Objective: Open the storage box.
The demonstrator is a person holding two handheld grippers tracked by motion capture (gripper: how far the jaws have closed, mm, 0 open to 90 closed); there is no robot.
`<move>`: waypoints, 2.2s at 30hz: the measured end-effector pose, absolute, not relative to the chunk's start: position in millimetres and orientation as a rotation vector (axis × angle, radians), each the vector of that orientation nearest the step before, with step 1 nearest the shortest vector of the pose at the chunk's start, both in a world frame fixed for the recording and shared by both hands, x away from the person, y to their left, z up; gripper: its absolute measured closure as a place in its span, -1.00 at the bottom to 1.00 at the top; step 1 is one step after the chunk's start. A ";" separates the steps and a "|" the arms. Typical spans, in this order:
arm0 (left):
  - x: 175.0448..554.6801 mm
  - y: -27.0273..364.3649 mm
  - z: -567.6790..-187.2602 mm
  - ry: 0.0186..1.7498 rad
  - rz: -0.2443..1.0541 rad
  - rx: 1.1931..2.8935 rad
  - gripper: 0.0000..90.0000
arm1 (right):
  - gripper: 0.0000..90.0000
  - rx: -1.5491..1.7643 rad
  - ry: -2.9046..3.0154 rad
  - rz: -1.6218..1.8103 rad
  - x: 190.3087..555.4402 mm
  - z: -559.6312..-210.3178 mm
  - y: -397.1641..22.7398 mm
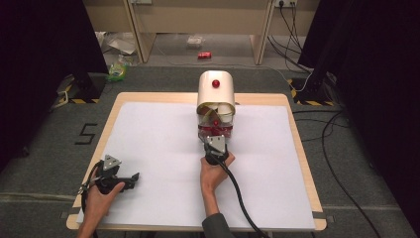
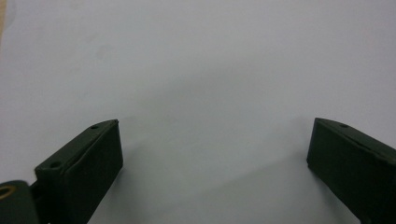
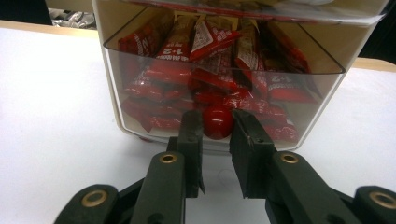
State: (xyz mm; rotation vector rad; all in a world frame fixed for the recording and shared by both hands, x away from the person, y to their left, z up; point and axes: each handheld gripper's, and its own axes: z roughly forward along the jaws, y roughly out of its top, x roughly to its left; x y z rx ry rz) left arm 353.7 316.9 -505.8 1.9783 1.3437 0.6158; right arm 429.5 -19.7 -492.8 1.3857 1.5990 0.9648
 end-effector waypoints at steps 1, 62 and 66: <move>353.7 316.9 -505.8 1.343 0.616 1.979 -0.93 | 0.66 1.383 1.603 0.967 429.2 -492.7 -20.1; 351.7 315.2 -505.5 1.321 0.640 1.982 -0.89 | 0.34 1.209 1.780 1.178 346.6 -464.0 -75.4; 351.9 315.5 -505.5 1.323 0.636 1.982 -0.89 | 0.33 1.142 1.835 1.151 350.9 -456.9 -80.6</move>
